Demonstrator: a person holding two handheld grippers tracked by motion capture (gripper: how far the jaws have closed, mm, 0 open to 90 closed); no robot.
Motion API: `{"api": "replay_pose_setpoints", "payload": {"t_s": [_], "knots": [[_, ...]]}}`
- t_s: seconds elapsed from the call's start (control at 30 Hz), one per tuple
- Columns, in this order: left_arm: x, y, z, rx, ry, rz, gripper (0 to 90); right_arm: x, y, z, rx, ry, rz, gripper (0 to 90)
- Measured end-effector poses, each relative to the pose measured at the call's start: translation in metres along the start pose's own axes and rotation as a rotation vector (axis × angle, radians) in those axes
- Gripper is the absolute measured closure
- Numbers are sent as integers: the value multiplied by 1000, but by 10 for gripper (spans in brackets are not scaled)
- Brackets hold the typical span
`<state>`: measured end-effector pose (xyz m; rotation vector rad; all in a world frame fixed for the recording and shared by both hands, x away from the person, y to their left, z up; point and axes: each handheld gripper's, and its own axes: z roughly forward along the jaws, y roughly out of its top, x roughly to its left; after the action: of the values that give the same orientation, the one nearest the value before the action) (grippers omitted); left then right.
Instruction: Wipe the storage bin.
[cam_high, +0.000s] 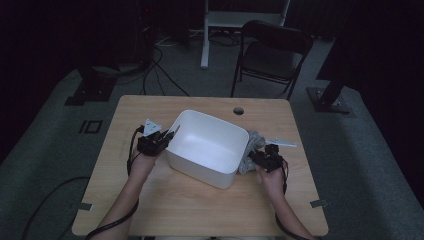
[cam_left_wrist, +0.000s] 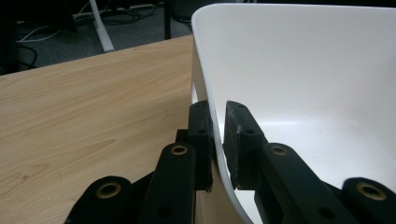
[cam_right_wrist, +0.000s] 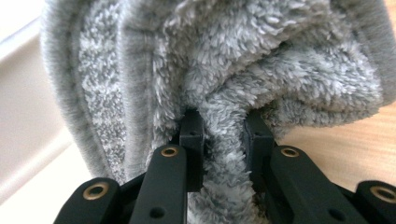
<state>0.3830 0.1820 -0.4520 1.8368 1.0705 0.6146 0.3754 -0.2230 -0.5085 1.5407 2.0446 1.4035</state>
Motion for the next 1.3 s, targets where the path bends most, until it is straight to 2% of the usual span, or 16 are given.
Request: {"api": "replay_pose_setpoints", "payload": {"t_s": [0.37,0.5,0.6,0.8,0.87,0.93,0.97,1.03,1.1,1.17,1.3], "knots": [[-1,0,0,-2,14,-4,812,-9,-14,21,88,-39,-7,750],[-1,0,0,-2,26,-9,811,-9,-11,21,107,-43,-15,748],[-2,0,0,-3,30,-6,812,-6,-6,12,88,-29,-27,746],[-1,0,-1,-2,27,-2,812,5,19,-29,-57,73,-54,743],[-1,0,-1,-2,24,-1,812,11,25,-39,-92,92,-72,742],[0,0,-1,1,18,-3,812,15,28,-43,-101,97,-77,742],[2,-1,0,-7,-8,-5,809,15,27,-43,-105,87,-83,742],[1,0,0,-2,-6,0,808,13,26,-39,-94,84,-94,742],[1,0,1,0,-10,2,809,9,26,-35,-80,101,-74,742],[1,0,1,1,-10,5,809,7,25,-29,-60,87,-77,744],[1,0,0,1,-6,3,810,2,20,-21,-33,86,-52,746]]}}
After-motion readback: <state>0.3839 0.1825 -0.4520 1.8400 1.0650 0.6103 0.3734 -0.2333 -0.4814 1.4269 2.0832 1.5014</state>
